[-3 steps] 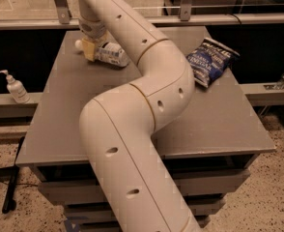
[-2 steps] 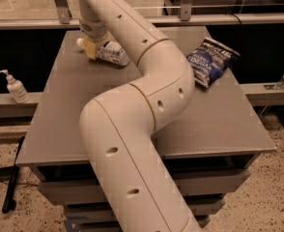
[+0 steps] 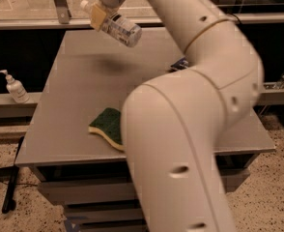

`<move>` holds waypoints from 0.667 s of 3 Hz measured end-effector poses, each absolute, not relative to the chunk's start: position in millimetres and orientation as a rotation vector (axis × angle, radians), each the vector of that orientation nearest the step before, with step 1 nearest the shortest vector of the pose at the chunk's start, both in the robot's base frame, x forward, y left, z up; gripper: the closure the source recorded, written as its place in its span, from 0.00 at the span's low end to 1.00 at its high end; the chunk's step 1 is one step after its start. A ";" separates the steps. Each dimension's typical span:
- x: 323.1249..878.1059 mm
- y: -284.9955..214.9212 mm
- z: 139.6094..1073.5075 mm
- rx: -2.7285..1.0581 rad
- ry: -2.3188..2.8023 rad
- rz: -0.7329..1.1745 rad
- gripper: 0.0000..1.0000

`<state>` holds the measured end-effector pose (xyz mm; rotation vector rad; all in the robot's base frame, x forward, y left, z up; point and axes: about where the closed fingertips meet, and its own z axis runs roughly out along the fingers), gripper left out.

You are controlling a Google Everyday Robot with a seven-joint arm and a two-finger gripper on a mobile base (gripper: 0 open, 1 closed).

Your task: Place blue plastic bottle upright

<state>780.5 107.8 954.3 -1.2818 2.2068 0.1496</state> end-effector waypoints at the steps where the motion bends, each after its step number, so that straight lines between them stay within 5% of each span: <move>1: 752.8 77.5 1012.3 -1.117 2.102 0.245 1.00; 2: 708.5 53.4 1050.9 -0.974 2.005 0.360 1.00</move>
Offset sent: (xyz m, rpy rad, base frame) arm -0.1201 -0.0533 0.0526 0.5639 -0.2283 -0.1331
